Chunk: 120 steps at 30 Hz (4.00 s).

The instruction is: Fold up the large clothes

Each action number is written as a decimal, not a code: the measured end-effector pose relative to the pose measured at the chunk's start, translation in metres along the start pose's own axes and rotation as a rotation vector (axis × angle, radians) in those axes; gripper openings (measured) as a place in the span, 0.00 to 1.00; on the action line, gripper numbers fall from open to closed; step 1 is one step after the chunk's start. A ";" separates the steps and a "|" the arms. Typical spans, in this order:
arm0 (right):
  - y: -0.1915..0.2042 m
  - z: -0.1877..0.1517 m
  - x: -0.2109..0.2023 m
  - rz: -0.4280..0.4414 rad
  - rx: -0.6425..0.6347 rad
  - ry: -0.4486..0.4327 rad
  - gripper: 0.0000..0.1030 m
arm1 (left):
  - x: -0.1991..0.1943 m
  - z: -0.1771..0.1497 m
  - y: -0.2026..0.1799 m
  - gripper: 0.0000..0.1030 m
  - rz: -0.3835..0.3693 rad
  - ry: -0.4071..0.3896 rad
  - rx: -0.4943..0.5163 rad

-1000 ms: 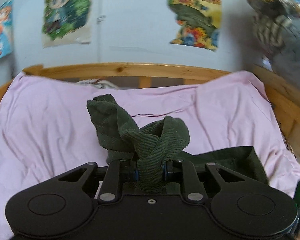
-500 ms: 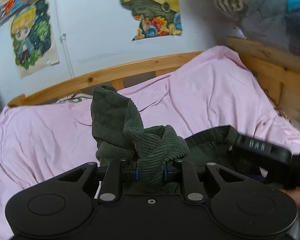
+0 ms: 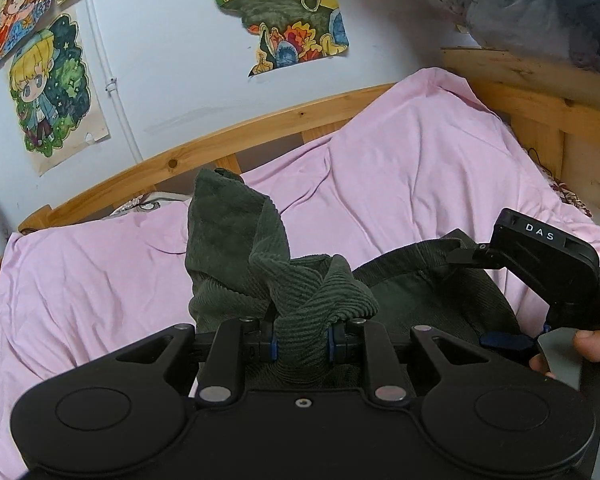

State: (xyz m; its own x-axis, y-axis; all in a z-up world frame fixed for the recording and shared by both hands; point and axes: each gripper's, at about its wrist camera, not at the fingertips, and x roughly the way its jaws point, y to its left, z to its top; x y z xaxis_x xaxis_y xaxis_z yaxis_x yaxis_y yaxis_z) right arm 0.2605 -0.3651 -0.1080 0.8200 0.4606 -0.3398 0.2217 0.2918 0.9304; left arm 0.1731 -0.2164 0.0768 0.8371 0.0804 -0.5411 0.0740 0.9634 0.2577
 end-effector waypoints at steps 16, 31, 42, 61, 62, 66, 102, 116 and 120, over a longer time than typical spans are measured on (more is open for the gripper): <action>-0.001 -0.003 -0.018 0.065 0.026 -0.009 1.00 | -0.002 -0.013 0.021 0.21 -0.097 -0.052 0.010; 0.023 -0.038 0.042 0.386 0.037 0.358 1.00 | -0.004 -0.031 0.069 0.21 -0.314 -0.109 0.019; 0.041 -0.023 0.094 0.575 -0.014 0.393 1.00 | -0.018 -0.053 0.065 0.21 -0.361 -0.155 0.085; 0.081 0.002 0.023 0.378 -0.500 0.162 0.78 | -0.014 -0.052 -0.020 0.21 -0.401 -0.121 0.338; 0.081 0.001 0.018 0.369 -0.514 0.146 0.72 | -0.015 -0.053 -0.026 0.21 -0.403 -0.122 0.358; 0.080 0.001 -0.006 0.332 -0.558 0.063 0.30 | -0.016 -0.053 -0.037 0.21 -0.405 -0.122 0.372; 0.080 -0.041 -0.028 -0.308 -1.030 -0.131 0.27 | 0.038 -0.039 0.071 0.95 -0.245 -0.036 -0.213; 0.104 -0.098 -0.064 -0.300 -1.305 -0.575 0.97 | 0.090 -0.072 0.086 0.99 -0.314 0.123 -0.380; 0.093 -0.105 -0.029 -0.384 -1.388 -0.405 0.97 | 0.097 -0.077 0.087 0.99 -0.342 0.134 -0.421</action>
State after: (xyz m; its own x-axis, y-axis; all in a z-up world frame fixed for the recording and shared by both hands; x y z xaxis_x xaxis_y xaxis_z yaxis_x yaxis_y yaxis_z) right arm 0.2023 -0.2633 -0.0260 0.9678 -0.0168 -0.2511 -0.0223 0.9881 -0.1519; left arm 0.2189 -0.1047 -0.0146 0.7251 -0.2489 -0.6421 0.0831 0.9572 -0.2772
